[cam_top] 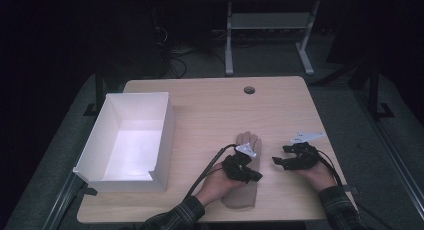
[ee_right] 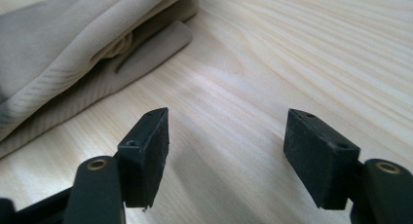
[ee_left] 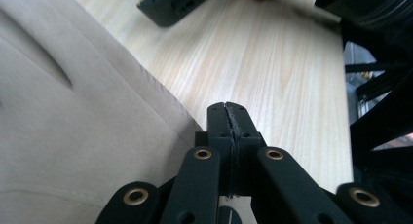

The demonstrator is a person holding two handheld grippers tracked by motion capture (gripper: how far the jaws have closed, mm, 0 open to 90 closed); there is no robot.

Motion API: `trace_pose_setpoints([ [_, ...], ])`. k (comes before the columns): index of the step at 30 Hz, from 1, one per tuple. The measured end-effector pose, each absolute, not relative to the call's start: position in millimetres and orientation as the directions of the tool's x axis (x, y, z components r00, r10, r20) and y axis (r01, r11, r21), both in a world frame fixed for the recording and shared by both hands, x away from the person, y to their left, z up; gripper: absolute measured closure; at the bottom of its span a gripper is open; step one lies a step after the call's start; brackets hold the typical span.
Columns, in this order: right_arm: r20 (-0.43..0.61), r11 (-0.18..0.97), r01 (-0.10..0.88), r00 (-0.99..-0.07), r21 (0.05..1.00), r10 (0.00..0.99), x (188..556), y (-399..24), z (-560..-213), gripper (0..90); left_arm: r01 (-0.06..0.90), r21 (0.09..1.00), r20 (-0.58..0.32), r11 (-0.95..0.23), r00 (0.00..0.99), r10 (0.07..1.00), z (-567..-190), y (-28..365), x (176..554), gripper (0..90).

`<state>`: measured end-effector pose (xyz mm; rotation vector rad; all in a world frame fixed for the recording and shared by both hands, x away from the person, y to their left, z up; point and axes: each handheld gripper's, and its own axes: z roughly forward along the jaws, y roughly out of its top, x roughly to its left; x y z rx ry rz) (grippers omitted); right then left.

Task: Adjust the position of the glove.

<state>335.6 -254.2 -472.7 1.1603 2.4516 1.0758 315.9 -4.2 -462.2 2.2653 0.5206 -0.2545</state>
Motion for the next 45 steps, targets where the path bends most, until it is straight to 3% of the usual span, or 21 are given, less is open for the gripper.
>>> trace_pose_setpoints([
  [20, 0.041, 0.424, 0.542, -0.649, 0.726, 0.76, 334.6, -251.4, -482.1, 16.3, 0.419, 0.612, -0.263, -0.67, 0.907, 0.328, -454.7, 37.8, 310.3, 89.5],
  [36, 0.039, 0.425, 0.542, -0.648, 0.725, 0.76, 335.3, -251.4, -482.2, 15.6, 0.455, 0.605, -0.232, -0.653, 0.886, 0.402, -447.0, 86.3, 310.4, 89.3],
  [41, 0.039, 0.425, 0.542, -0.648, 0.725, 0.761, 335.3, -251.4, -482.2, 15.6, 0.436, 0.643, -0.215, -0.63, 0.892, 0.398, -431.5, 85.6, 311.7, 81.3],
  [45, 0.039, 0.424, 0.542, -0.648, 0.725, 0.761, 335.3, -251.4, -482.2, 15.5, 0.425, 0.655, -0.194, -0.625, 0.894, 0.405, -423.5, 83.9, 318.5, 67.5],
])
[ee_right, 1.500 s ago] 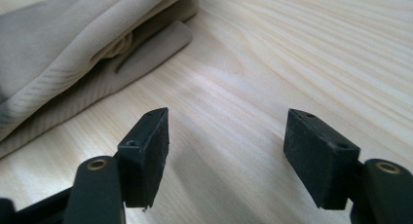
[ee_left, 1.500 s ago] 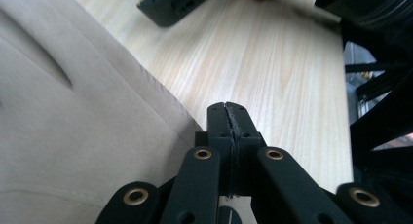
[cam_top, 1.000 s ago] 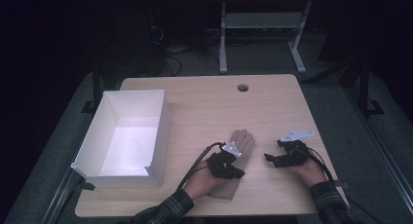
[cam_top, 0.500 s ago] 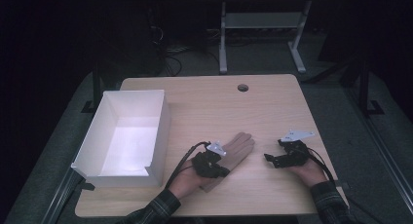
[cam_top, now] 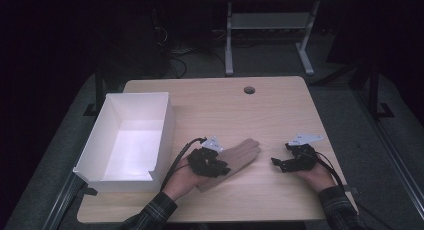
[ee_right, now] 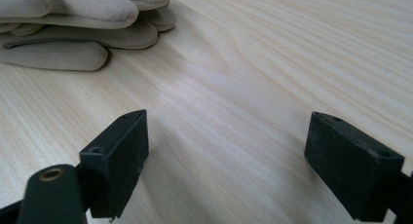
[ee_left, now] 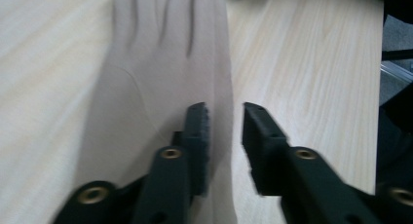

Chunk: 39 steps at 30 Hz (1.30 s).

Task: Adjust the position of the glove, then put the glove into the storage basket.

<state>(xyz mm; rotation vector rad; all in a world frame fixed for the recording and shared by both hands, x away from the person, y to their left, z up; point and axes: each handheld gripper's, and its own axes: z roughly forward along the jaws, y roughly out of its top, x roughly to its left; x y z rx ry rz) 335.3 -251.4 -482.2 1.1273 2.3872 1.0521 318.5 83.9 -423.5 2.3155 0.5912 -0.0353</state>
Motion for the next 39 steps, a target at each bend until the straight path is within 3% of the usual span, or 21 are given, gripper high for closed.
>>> trace_pose_setpoints([
  [8, 0.039, 0.425, 0.544, -0.646, 0.724, 0.762, 335.3, -251.0, -482.1, 15.2, 0.418, 0.652, -0.169, -0.632, 0.894, 0.416, -420.7, 73.9, 337.8, 33.2],
  [14, 0.039, 0.424, 0.545, -0.646, 0.724, 0.763, 335.4, -251.0, -482.1, 15.2, 0.397, 0.628, -0.114, -0.669, 0.898, 0.426, -433.3, 67.9, 347.8, 17.4],
  [19, 0.039, 0.422, 0.544, -0.645, 0.726, 0.763, 335.6, -250.7, -482.3, 15.2, 0.388, 0.605, -0.093, -0.695, 0.902, 0.422, -446.0, 61.0, 351.5, 13.6],
  [34, 0.039, 0.422, 0.543, -0.645, 0.726, 0.763, 335.6, -250.7, -482.3, 15.2, 0.367, 0.585, -0.056, -0.723, 0.908, 0.416, -460.8, 55.6, 349.2, 14.7],
  [39, 0.039, 0.423, 0.546, -0.644, 0.723, 0.764, 335.4, -250.8, -482.1, 15.2, 0.356, 0.588, -0.069, -0.726, 0.917, 0.393, -458.2, 56.5, 347.7, 27.0],
])
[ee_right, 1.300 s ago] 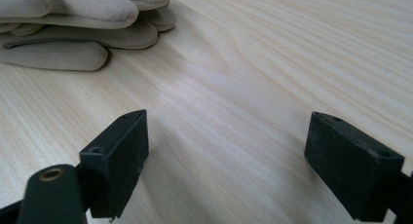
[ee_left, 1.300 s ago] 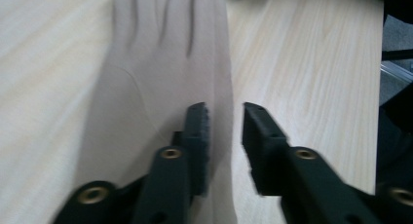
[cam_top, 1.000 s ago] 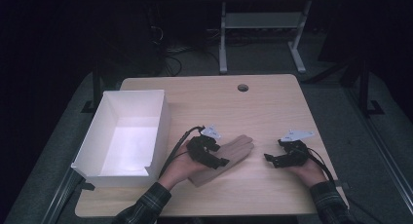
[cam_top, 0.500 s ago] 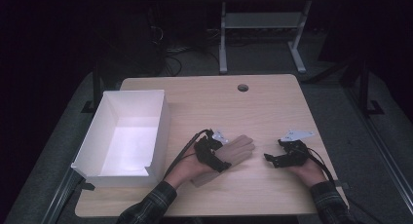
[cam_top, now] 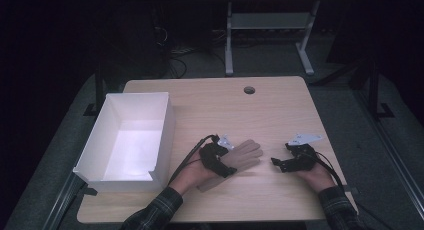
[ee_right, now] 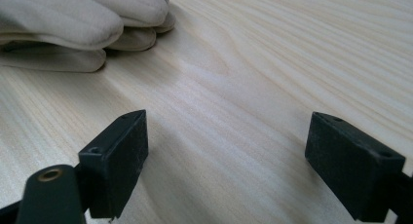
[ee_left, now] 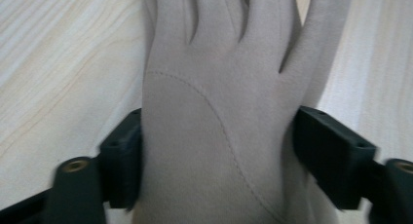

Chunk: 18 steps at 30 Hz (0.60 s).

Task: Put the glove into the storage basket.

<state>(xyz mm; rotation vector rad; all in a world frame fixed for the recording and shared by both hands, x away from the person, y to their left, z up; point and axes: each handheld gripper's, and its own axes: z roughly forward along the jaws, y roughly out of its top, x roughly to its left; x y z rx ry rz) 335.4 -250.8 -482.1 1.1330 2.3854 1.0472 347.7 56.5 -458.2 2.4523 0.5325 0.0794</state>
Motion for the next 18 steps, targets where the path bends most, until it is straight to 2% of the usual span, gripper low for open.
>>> trace_pose_setpoints([
  [8, 0.039, 0.42, 0.546, -0.641, 0.725, 0.766, 335.1, -250.6, -482.3, 15.2, 0.368, 0.585, -0.144, -0.723, 0.924, 0.354, -454.7, 58.5, 346.5, 62.2],
  [12, 0.039, 0.419, 0.546, -0.641, 0.726, 0.767, 335.5, -250.4, -482.3, 15.2, 0.383, 0.584, -0.16, -0.716, 0.919, 0.361, -453.8, 58.8, 347.1, 66.7],
  [18, 0.039, 0.419, 0.546, -0.641, 0.726, 0.767, 335.5, -250.4, -482.3, 15.2, 0.424, 0.584, -0.202, -0.692, 0.902, 0.381, -447.4, 61.7, 349.1, 67.2],
])
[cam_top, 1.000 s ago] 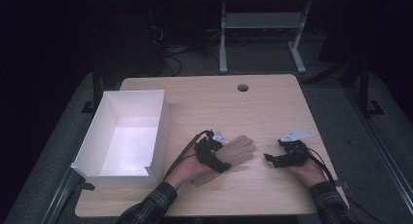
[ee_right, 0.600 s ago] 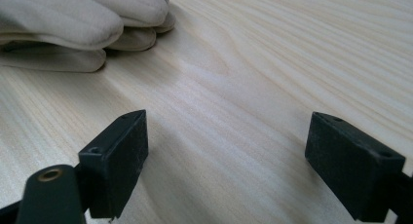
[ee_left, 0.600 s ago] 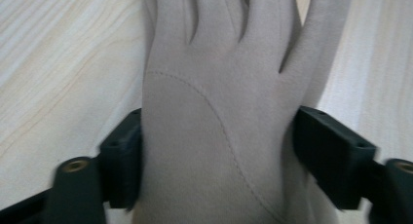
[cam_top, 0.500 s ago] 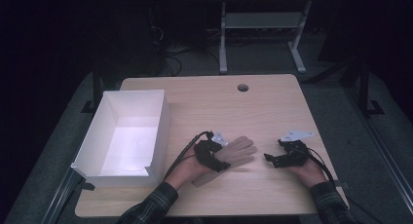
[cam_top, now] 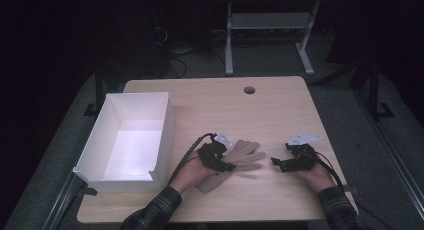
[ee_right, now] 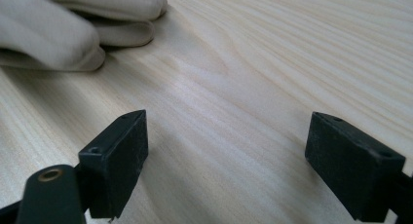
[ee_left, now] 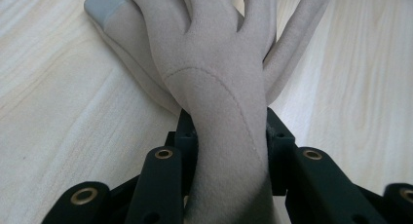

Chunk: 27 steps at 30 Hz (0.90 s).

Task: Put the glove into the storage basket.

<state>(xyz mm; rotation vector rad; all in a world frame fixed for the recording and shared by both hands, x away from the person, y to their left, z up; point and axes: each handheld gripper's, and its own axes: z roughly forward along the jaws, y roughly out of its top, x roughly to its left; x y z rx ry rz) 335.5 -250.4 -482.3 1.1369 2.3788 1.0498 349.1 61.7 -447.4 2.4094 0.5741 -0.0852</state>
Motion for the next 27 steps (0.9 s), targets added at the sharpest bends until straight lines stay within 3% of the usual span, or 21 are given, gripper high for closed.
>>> trace_pose_setpoints([
  [16, 0.042, 0.413, 0.548, -0.636, 0.727, 0.771, 335.5, -249.8, -482.5, 15.2, 0.478, 0.626, -0.241, -0.616, 0.87, 0.43, -396.4, 70.7, 346.8, 67.0],
  [27, 0.042, 0.413, 0.548, -0.636, 0.727, 0.77, 335.5, -249.8, -482.5, 15.2, 0.462, 0.648, -0.219, -0.605, 0.874, 0.433, -346.3, 79.4, 351.8, 66.9],
])
